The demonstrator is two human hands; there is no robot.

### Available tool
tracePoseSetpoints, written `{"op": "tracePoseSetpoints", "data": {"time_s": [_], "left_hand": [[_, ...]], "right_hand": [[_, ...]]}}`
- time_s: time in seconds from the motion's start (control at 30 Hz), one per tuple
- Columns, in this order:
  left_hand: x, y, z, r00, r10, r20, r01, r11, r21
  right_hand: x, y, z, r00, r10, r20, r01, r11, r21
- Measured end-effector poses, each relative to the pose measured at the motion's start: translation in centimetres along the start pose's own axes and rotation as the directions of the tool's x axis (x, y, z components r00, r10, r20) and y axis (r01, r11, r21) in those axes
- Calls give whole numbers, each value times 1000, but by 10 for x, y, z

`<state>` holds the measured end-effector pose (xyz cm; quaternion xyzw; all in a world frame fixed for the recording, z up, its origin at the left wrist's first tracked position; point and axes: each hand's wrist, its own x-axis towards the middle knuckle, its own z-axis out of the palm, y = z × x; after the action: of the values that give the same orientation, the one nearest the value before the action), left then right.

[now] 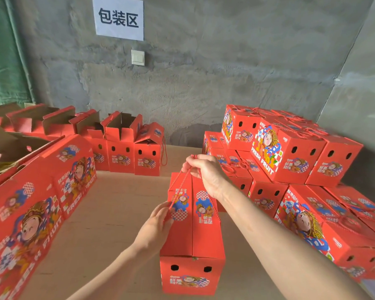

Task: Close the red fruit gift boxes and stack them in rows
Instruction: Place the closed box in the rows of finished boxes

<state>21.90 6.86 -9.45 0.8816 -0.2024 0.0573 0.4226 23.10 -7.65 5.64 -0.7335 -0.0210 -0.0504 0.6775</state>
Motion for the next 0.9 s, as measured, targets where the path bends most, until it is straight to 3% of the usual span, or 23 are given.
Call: {"op": "tracePoseSetpoints", "data": {"time_s": [0.13, 0.2, 0.37, 0.47, 0.57, 0.7, 0.8, 0.9], "left_hand": [[3, -15, 16, 995, -44, 91, 46, 999, -17], [5, -20, 21, 991, -65, 115, 77, 992, -104], [11, -25, 28, 991, -113, 75, 127, 967, -222], [10, -24, 32, 987, -159, 20, 159, 956, -247], [5, -20, 33, 980, -195, -37, 183, 961, -209], [2, 6, 25, 979, -171, -112, 138, 958, -252], [12, 36, 12, 979, -141, -149, 86, 942, -325], [24, 73, -4, 994, 72, -80, -101, 877, -470]], "right_hand": [[3, 17, -5, 999, 28, -18, -29, 997, -66], [4, 27, -7, 997, 53, -60, -55, 998, -30], [1, 48, -2, 975, 221, -12, -221, 971, -88], [8, 39, 5, 943, 312, -117, -331, 914, -234], [23, 17, 8, 926, 275, -260, -323, 932, -163], [33, -11, 5, 928, 215, -304, -257, 961, -106], [42, -47, -6, 940, 116, -320, -173, 973, -155], [53, -91, -28, 936, 17, -353, -81, 982, -169]]}}
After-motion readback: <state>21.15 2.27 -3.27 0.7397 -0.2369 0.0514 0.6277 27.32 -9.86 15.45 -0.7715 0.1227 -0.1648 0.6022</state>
